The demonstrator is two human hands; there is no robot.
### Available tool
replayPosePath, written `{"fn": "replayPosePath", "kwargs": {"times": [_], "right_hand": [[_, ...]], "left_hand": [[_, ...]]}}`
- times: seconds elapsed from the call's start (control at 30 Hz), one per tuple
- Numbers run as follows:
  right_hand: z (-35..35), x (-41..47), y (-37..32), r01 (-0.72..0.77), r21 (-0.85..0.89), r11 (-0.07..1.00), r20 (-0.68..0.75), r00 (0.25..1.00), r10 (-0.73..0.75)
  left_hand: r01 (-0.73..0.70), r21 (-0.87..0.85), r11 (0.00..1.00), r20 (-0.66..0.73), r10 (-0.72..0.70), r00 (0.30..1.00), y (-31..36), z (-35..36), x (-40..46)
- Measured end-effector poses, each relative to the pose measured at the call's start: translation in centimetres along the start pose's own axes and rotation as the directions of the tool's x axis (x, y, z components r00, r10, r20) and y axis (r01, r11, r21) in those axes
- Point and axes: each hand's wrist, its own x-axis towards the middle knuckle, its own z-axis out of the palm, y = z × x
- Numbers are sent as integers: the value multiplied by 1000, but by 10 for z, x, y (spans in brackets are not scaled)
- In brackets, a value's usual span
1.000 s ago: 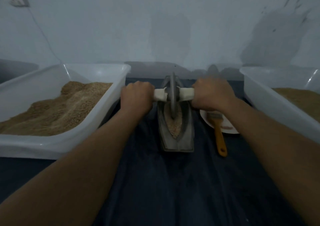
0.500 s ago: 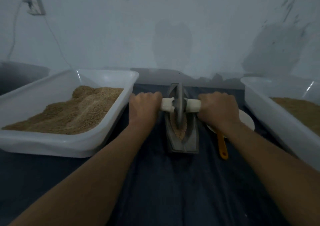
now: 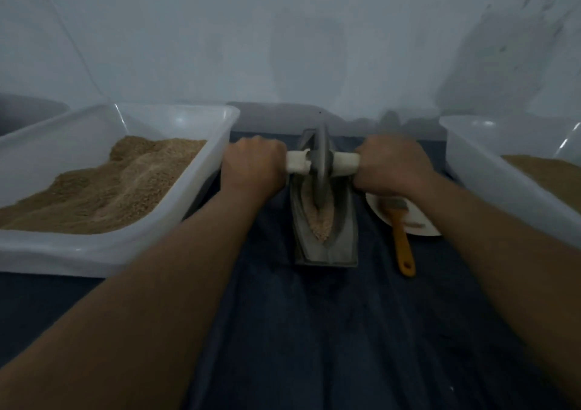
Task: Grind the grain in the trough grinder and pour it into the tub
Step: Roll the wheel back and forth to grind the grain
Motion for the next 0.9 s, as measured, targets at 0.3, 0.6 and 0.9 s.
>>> {"fn": "replayPosePath", "kwargs": {"times": [0.3,0.6,0.9], "right_hand": [[0,39,9,-26,107,994,281,960,-5],[10,-53,-17,19,-67,998,-519,853,-51],[17,-48,-12,14,-68,998,-515,856,-47]], "left_hand": [[-89,44,995,185,80,979,-3,0,51],[-17,-36,999,-140,12,990,3,-14,-48],[3,13,1000,-141,-1,990,2,-10,-45]]}}
